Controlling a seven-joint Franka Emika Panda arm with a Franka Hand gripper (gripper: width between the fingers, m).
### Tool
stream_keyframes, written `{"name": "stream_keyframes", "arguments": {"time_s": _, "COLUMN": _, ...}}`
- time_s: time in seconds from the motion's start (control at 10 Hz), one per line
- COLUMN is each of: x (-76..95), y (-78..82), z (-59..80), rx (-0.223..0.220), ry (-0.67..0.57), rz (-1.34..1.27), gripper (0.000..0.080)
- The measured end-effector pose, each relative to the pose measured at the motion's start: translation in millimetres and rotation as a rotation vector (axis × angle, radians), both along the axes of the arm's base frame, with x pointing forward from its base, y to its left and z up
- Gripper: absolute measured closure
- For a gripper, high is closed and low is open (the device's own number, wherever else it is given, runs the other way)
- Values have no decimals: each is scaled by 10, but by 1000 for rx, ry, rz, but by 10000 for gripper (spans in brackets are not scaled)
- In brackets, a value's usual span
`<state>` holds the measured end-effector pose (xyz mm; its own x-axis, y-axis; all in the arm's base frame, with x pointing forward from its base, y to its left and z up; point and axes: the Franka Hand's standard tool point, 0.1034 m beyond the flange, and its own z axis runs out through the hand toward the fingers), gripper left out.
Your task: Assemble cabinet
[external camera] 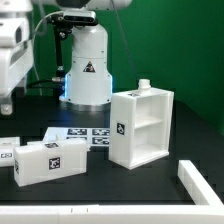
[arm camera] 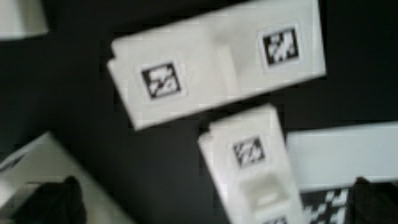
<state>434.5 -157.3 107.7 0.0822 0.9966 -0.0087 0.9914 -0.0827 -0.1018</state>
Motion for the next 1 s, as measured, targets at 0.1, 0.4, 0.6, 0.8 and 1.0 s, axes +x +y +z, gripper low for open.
{"name": "stream_keyframes", "arguments": {"time_s": 0.1, "x": 33, "y": 144, "z": 99, "rx": -13, "ry": -31, "rz": -62, "gripper": 17}}
{"name": "stream_keyframes", "arguments": {"time_s": 0.4, "x": 57, "y": 184, "z": 35, "rx": -13, "ry": -20, "rz": -77, "gripper": 2}}
{"name": "stream_keyframes", "arguments": {"time_s": 0.6, "x": 66, "y": 213, "z": 57, "rx": -17, "ry": -25, "rz": -116, "gripper": 3}}
{"name": "stream_keyframes", "arguments": {"time_s": 0.8, "x": 273, "y": 504, "z": 326, "rx": -63, "ry": -80, "rz": -318, "gripper": 3}}
{"name": "stream_keyframes", "arguments": {"time_s": 1.0, "x": 570, "y": 811, "z": 473, "rx": -105, "ry": -112, "rz": -525, "gripper": 3}}
